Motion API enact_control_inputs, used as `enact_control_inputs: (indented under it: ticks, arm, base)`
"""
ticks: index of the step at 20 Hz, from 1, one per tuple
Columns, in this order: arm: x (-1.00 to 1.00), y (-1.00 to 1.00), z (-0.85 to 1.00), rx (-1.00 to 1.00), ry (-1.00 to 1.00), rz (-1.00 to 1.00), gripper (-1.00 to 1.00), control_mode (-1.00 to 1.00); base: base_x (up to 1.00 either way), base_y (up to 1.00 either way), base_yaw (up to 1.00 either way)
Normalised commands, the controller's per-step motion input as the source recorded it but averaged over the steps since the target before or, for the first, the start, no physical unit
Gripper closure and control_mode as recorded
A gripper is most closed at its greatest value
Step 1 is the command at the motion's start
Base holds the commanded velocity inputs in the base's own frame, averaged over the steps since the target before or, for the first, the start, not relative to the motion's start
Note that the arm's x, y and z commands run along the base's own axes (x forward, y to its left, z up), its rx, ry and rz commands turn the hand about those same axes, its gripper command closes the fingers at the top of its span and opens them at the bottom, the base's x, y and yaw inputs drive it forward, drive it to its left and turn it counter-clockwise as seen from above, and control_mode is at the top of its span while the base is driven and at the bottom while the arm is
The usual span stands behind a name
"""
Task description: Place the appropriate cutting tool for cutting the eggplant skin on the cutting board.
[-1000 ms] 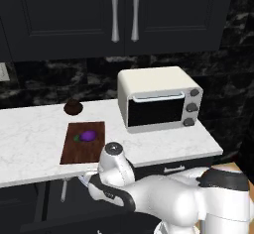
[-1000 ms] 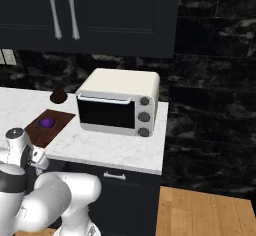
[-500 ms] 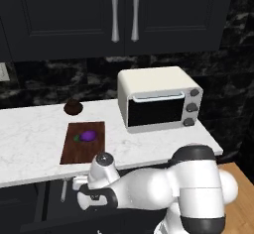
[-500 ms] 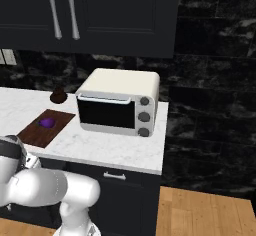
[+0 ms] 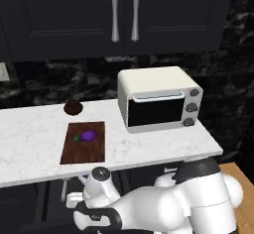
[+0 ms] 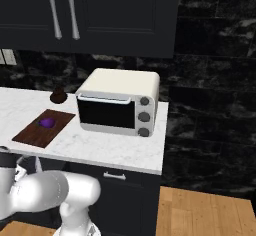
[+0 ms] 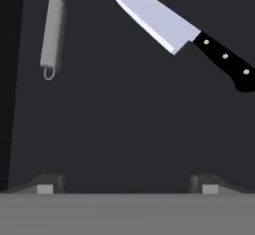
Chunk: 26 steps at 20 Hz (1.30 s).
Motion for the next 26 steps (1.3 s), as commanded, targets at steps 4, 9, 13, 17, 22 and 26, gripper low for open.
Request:
enact_control_inputs:
  ticks: [4,9,13,17,22,26]
  arm:
    - [-0.95,0.15,-0.11,0.04,0.08,0.00,-1.00,-1.00]
    - [-0.99,0.19,0.00,0.01,0.15,0.00,-1.00,-1.00]
    - [-1.00,0.19,0.00,0.00,0.13,0.00,-1.00,-1.00]
    - [-0.86,0.03,0.30,0.00,0.02,0.00,-1.00,-1.00]
    - [-0.09,0.01,0.78,0.00,-0.02,0.00,-1.00,-1.00]
    - [0.51,0.01,0.43,0.00,0.00,0.02,-1.00,-1.00]
  base:
    - [0.00,0.00,0.00]
    - [0.00,0.00,0.00]
    - [0.00,0.00,0.00]
    - [0.00,0.00,0.00]
    - [0.00,0.00,0.00]
    - [0.00,0.00,0.00]
